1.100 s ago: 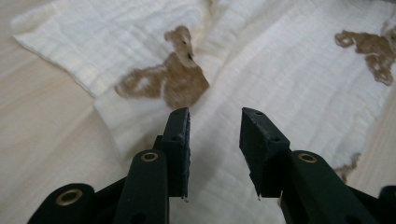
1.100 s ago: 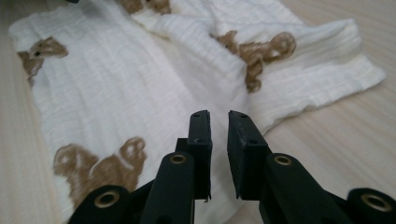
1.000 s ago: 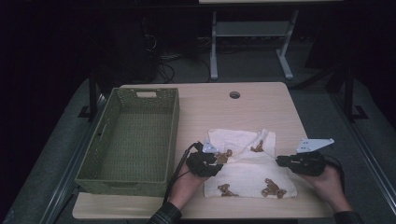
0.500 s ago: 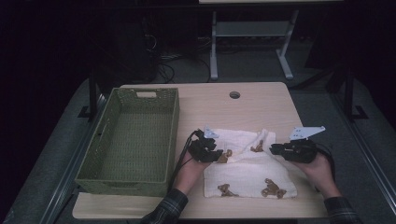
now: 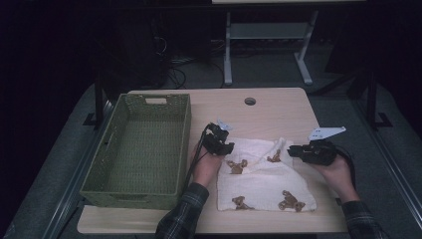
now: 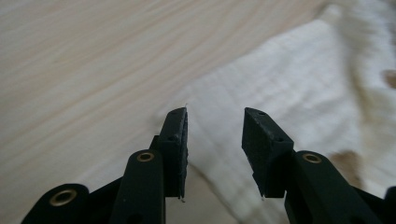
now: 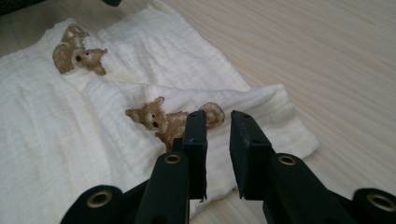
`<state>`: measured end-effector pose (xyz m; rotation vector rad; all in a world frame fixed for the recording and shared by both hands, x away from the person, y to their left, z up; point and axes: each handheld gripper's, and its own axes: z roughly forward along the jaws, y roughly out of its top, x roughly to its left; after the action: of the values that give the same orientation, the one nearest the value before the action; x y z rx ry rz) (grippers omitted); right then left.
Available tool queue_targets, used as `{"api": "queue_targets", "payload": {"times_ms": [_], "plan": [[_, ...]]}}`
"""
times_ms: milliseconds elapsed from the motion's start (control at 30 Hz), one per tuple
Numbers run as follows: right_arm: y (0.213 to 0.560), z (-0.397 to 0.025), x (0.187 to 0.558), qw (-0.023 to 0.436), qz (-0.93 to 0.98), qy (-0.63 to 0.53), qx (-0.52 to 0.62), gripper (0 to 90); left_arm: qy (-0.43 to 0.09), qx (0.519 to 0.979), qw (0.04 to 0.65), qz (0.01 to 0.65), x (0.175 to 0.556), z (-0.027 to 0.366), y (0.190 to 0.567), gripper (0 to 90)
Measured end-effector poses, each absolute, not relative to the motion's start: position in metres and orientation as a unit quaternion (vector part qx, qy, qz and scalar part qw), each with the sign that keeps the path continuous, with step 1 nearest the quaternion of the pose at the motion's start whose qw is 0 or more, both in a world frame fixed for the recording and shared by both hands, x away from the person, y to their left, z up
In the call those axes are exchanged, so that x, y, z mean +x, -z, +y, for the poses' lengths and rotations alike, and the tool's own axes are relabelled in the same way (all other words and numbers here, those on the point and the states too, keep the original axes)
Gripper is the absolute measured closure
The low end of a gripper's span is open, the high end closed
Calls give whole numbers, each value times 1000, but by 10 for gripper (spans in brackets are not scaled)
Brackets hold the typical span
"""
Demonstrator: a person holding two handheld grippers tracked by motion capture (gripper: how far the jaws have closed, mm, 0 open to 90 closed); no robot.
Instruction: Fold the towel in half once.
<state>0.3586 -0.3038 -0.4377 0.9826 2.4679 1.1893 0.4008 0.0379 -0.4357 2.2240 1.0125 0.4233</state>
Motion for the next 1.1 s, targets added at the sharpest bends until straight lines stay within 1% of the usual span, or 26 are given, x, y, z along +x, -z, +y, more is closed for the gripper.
{"api": "queue_targets", "payload": {"times_ms": [200, 300, 400, 533, 667, 733, 800, 1000, 1100], "plan": [[439, -305, 361, 117, 844, -401, 337, 752, -183, 843, 307, 401, 421, 36, 447, 598], [440, -306, 367, 115, 841, -402, 344, 747, -182, 843, 302, 407, 428, 38, 454, 615], [440, -308, 374, 119, 840, -397, 350, 737, -181, 845, 296, 408, 431, 38, 461, 653], [440, -311, 384, 122, 838, -388, 364, 725, -175, 843, 303, 408, 432, 37, 464, 734], [443, -315, 400, 127, 839, -368, 380, 714, -174, 845, 309, 399, 430, 36, 465, 855], [446, -318, 406, 125, 836, -362, 392, 703, -176, 846, 309, 397, 430, 35, 466, 867], [451, -322, 414, 113, 833, -359, 407, 685, -177, 846, 309, 396, 429, 35, 466, 873], [460, -326, 426, 89, 825, -367, 421, 670, -176, 844, 315, 397, 429, 37, 466, 875], [465, -322, 431, 97, 834, -348, 416, 679, -171, 842, 321, 399, 430, 40, 467, 876]]}}
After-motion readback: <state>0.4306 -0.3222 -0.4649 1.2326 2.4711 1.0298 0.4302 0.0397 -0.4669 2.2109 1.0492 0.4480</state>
